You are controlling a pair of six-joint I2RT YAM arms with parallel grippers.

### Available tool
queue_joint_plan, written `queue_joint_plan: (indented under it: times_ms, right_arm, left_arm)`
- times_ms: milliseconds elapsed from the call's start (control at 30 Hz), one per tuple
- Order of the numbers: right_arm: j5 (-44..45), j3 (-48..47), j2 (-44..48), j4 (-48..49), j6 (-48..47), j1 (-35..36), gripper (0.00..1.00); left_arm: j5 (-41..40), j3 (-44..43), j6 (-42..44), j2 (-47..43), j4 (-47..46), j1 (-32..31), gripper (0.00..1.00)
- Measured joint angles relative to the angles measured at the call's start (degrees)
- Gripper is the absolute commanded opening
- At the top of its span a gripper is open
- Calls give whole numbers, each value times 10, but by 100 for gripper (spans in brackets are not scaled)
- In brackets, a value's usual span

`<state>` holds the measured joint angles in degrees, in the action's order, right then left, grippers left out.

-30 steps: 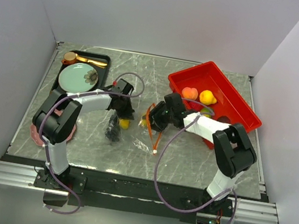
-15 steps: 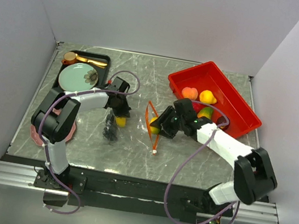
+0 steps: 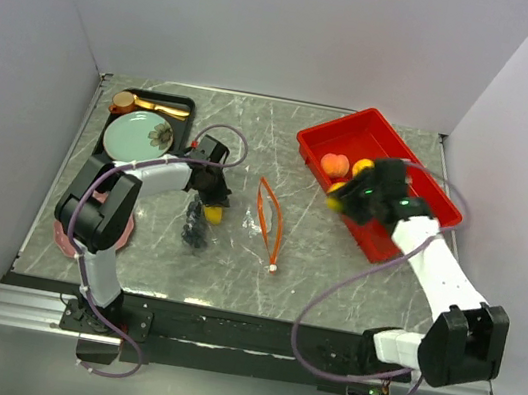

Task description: Open the zip-top bag and remove the fake food

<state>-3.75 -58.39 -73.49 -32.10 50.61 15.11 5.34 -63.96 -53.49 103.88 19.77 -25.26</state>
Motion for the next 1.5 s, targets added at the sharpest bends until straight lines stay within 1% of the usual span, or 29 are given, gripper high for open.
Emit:
queue_joint_plan:
  times_ms: [67,133,200,233,267,300,333,400,433,467,567,600,667,700,767,800,833,867,900,967,1000,1100,1267,1333,1500]
  right_arm:
    - [17,-23,-8,-18,-20,-66,37]
    - [29,-47,-25,-25,-37,-112,39]
    - [33,-63,-44,-24,-49,-151,43]
    - [34,-70,-59,-23,-54,-171,48]
    - [35,-75,-71,-22,-57,-185,58]
    - [37,-80,-88,-22,-61,-201,64]
    - [40,-85,-104,-23,-64,-214,75]
    - [46,-101,-138,-31,-72,-231,84]
    - [48,-109,-150,-34,-74,-234,90]
    - [50,-124,-168,-40,-82,-235,92]
    - [49,-156,-189,-48,-96,-235,93]
    - [47,-166,-192,-52,-101,-233,90]
    - [44,-182,-192,-61,-111,-228,86]
    - [45,-186,-188,-63,-114,-223,81]
    - [43,-183,-175,-67,-117,-199,73]
    - [43,-175,-164,-64,-115,-180,60]
    - [35,-165,-149,-64,-113,-154,54]
    - [24,-154,-137,-59,-111,-131,48]
    - [10,-133,-119,-44,-104,-102,43]
    - [-24,-89,-90,-16,-83,-45,41]
    - [-47,-62,-80,4,-69,-16,36]
    - [-92,-21,-89,46,-35,43,32]
    - [-140,-16,-158,111,14,102,28]
    - [-157,-16,-181,138,35,119,26]
    - [-189,-16,-237,200,74,143,25]
  left_arm:
    - [5,-1,7,-2,2,0,2]
    - [12,-6,14,-5,7,0,7]
    - [16,-11,21,-8,9,0,13]
    - [17,-14,23,-11,12,0,14]
    - [20,-17,27,-15,13,0,16]
    - [23,-21,30,-19,16,0,20]
    - [25,-25,32,-24,18,0,23]
    - [29,-31,34,-35,19,0,30]
    - [31,-32,35,-41,21,0,32]
    - [33,-33,35,-48,20,0,37]
    - [38,-33,36,-62,24,0,48]
    - [37,-33,34,-66,27,0,50]
    - [30,-32,33,-81,38,2,50]
    - [25,-30,32,-90,44,3,49]
    - [13,-19,30,-118,54,7,45]
    - [8,-10,28,-137,56,10,44]
    - [0,2,26,-158,61,15,43]
    - [-8,12,22,-175,66,20,39]
    - [-12,21,19,-191,70,24,37]
    - [-25,44,12,-222,79,35,32]
    - [-33,57,8,-236,81,41,30]
    - [-42,85,0,-254,85,54,23]
    - [-46,103,-8,-242,86,66,12]
    - [-50,103,-10,-232,83,67,11]
    - [-57,103,-13,-195,75,72,7]
